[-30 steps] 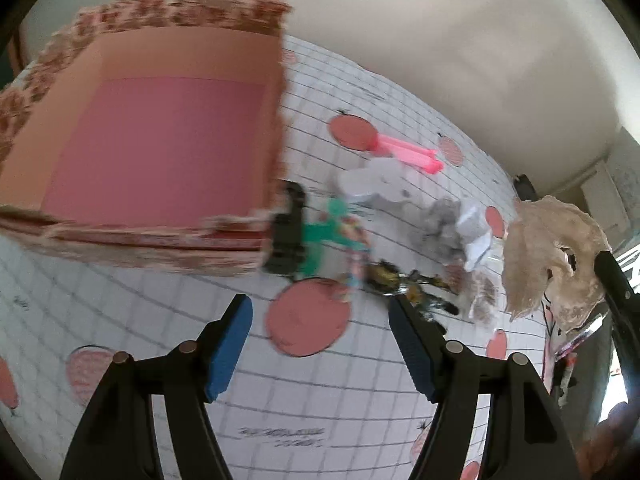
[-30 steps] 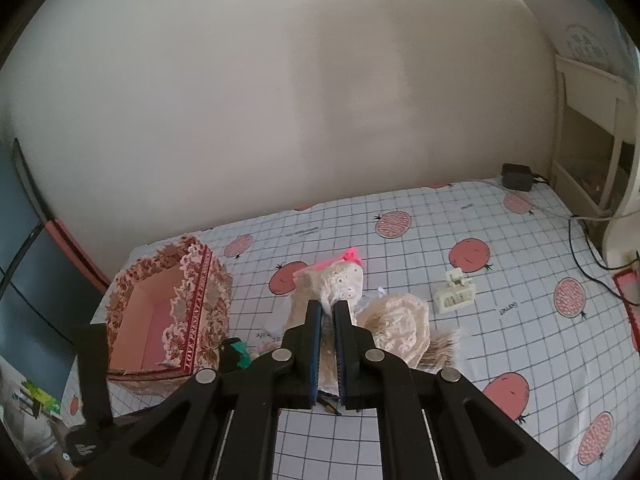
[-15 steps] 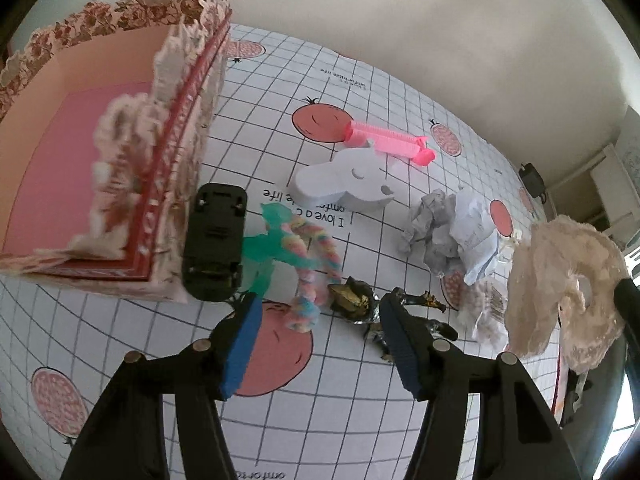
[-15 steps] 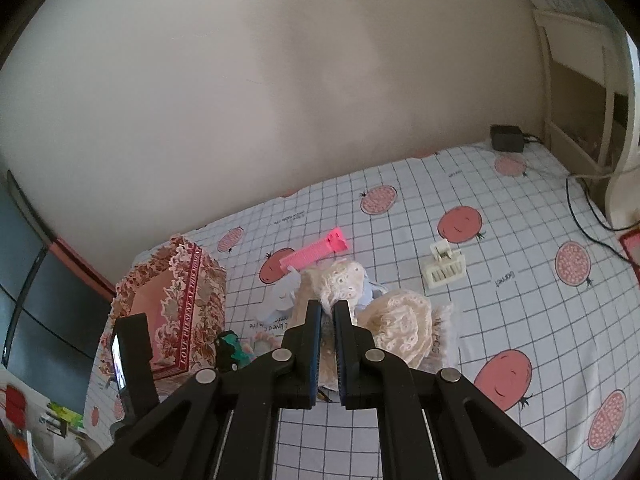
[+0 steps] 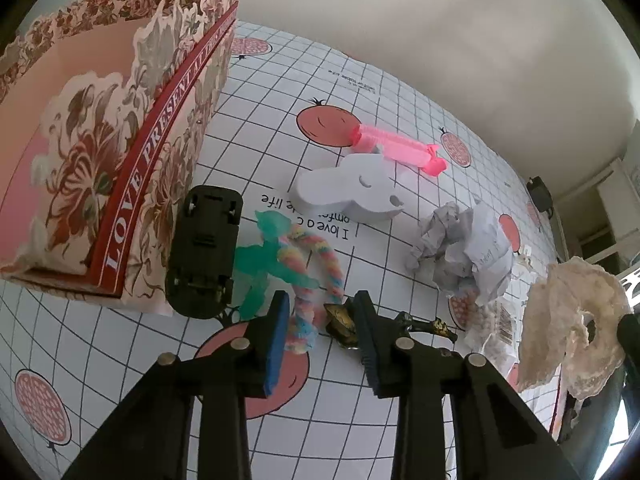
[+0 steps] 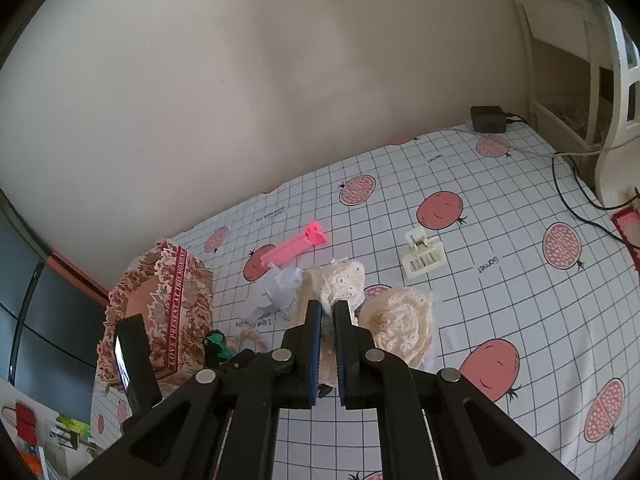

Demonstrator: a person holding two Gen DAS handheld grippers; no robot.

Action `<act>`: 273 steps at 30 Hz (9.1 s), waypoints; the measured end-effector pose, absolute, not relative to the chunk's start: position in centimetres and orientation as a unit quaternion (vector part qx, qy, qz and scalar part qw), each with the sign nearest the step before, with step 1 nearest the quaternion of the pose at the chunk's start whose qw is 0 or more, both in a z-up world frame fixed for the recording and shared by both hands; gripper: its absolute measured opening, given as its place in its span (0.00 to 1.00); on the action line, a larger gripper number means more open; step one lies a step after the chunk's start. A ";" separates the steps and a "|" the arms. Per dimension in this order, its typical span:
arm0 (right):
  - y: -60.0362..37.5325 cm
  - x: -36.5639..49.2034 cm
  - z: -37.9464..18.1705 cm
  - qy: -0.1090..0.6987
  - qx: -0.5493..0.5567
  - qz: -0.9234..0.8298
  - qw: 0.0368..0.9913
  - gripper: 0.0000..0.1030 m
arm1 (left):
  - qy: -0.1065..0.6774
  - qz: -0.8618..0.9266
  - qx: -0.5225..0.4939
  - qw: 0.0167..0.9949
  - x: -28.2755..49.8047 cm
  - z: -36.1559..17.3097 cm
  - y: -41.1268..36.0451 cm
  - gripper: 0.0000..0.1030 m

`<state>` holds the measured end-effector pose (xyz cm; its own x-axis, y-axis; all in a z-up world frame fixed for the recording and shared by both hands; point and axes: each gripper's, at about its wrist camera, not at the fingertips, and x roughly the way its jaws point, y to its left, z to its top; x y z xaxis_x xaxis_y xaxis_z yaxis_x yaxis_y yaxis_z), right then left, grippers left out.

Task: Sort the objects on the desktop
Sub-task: 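Close the left gripper on the rainbow rope toy and lift it, then carry the rope toy with the left gripper while the right carries the lace over the box, then open both grippers to drop the lace and rope toy into the pink box, then move the left gripper to the robot figure while the right moves to the cotton swab bag, then lower the left gripper around the gold robot figure while the right nears the swab bag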

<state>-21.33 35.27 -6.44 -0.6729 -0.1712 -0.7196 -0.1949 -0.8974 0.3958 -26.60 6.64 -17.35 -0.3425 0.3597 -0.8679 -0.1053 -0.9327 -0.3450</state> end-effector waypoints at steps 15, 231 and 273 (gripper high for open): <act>34.6 -21.4 -6.6 0.218 -0.410 0.886 -0.001 0.07 | -0.185 0.796 -0.561 0.129 -27.3 -18.5 5.3 0.20; 36.0 -21.3 -4.4 0.166 -0.334 0.927 0.032 0.37 | -0.086 0.904 -0.384 0.164 -24.3 -5.0 4.8 0.57; 38.7 -25.0 -17.9 0.241 -0.528 0.808 0.098 0.66 | -0.143 0.778 -0.582 0.190 -25.8 -18.3 12.9 0.61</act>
<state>-24.99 38.67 -17.91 -0.4237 -0.0962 -0.9007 -0.4135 -0.8641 0.2868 -25.77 12.91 -18.34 -0.2501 0.4622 -0.8508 -0.1288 -0.8868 -0.4439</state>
